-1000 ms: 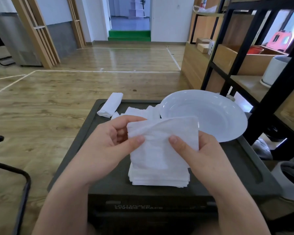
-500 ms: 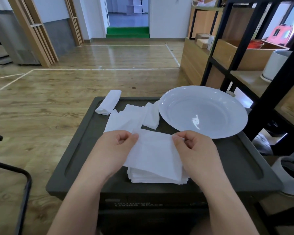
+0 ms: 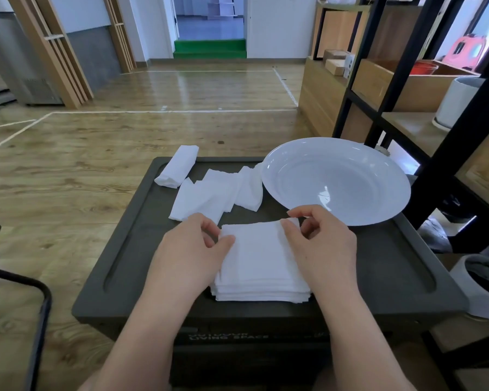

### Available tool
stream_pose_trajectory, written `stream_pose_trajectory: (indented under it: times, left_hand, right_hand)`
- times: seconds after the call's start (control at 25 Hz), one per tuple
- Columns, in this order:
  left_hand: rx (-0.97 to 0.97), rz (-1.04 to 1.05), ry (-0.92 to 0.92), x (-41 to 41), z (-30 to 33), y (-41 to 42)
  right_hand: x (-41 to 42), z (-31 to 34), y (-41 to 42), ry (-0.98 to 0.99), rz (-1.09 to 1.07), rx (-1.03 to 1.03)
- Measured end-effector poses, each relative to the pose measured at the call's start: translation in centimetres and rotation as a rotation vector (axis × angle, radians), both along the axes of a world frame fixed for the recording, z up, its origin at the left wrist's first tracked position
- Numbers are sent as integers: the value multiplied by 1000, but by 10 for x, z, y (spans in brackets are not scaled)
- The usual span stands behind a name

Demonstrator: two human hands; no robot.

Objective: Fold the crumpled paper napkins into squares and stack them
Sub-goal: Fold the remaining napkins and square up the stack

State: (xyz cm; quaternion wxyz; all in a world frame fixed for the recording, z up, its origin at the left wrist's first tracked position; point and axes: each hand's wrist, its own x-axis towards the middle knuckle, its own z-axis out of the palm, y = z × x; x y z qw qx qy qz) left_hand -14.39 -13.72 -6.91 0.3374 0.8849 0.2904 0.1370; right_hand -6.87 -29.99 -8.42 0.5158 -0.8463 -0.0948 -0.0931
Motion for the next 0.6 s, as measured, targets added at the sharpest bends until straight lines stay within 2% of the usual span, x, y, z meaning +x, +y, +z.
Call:
stream_pose_trajectory:
  times: [0.08, 0.16, 0.28, 0.36, 0.44, 0.52, 0.6]
  left_hand:
    - [8, -52, -102, -3, 4, 6]
    - [22, -208, -174, -7, 9, 12]
    - [-6, -446, -49, -9, 8, 18]
    - [-1, -507, 79, -7, 2, 21]
    - [-11, -534, 132, -5, 0, 26]
    - [-40, -517, 94, 0, -1, 31]
    - [13, -323, -24, 10, -3, 40]
  right_hand:
    - [0, 6, -7, -36, 45, 38]
    - [0, 13, -18, -46, 156, -76]
    - [-2, 17, -28, 86, 346, -357]
    - [-2, 15, -30, 194, 384, -398]
    - [0, 14, -30, 237, 381, -376]
    - [1, 14, -30, 239, 374, -366]
    - [-1, 15, -29, 218, 366, -354]
